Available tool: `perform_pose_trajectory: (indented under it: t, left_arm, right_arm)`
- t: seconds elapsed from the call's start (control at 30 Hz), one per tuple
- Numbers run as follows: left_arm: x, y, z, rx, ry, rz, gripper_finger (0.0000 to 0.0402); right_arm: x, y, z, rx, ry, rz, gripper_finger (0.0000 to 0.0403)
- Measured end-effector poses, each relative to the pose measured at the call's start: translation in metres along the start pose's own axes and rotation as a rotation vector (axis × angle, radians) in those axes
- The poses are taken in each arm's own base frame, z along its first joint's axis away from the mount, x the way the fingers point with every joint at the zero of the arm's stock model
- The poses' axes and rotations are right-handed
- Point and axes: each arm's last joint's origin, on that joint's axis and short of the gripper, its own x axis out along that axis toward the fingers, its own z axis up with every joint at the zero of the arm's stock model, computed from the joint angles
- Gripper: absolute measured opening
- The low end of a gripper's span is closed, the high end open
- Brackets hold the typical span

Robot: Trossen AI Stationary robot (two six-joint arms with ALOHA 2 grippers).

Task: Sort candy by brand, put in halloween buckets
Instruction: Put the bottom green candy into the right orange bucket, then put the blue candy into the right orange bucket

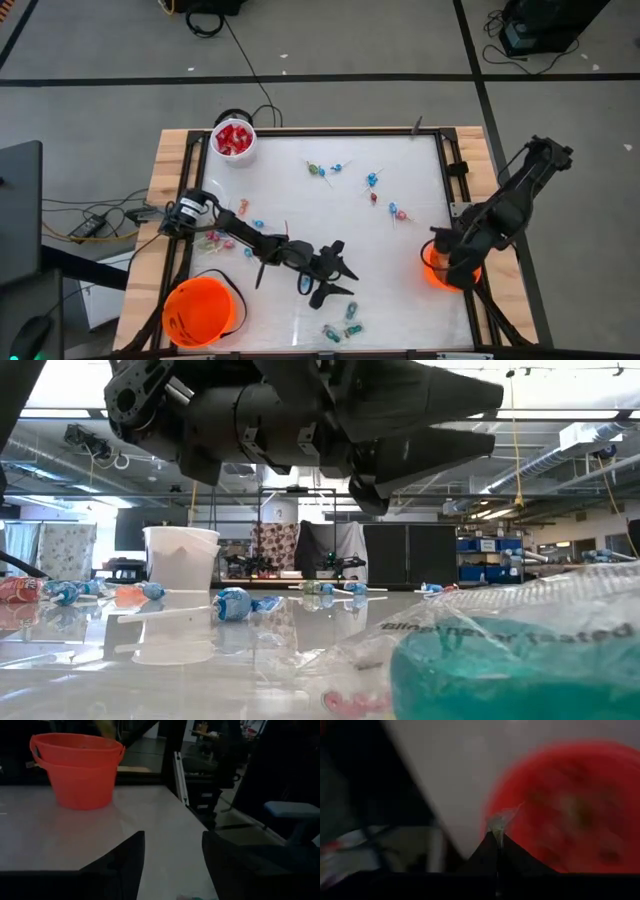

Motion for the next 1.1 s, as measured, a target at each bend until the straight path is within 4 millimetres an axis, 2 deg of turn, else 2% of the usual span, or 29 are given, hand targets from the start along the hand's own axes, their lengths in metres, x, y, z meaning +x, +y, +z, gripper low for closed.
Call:
perform_pose_trajectory:
  t: [0.2,0.3,0.5,0.7,0.93,1.1]
  left_arm:
    - [0.000,-0.001,-0.011,0.041,0.110,0.001,0.0207]
    - [0.001,0.000,-0.019,0.066,0.138,-0.002,0.0218]
    - [0.013,-0.001,-0.030,0.117,0.161,-0.139,0.0241]
    - [0.022,-0.002,-0.039,0.167,0.232,-0.233,0.0242]
    - [0.029,-0.001,-0.040,0.206,0.281,-0.242,0.0223]
    - [0.037,0.001,-0.054,0.203,0.318,-0.267,0.0202]
  right_arm:
    - [0.009,-0.010,-0.003,0.121,0.004,-0.231,0.0029]
    - [0.015,-0.006,-0.003,0.084,0.051,-0.251,0.0057]
    - [0.017,-0.004,-0.003,0.093,0.047,-0.251,0.0127]
    - [0.017,-0.002,-0.003,0.100,0.063,-0.221,0.0175]
    - [0.018,0.000,-0.003,0.096,0.060,-0.202,0.0189]
    - [0.018,0.001,-0.003,0.092,0.058,-0.192,0.0188]
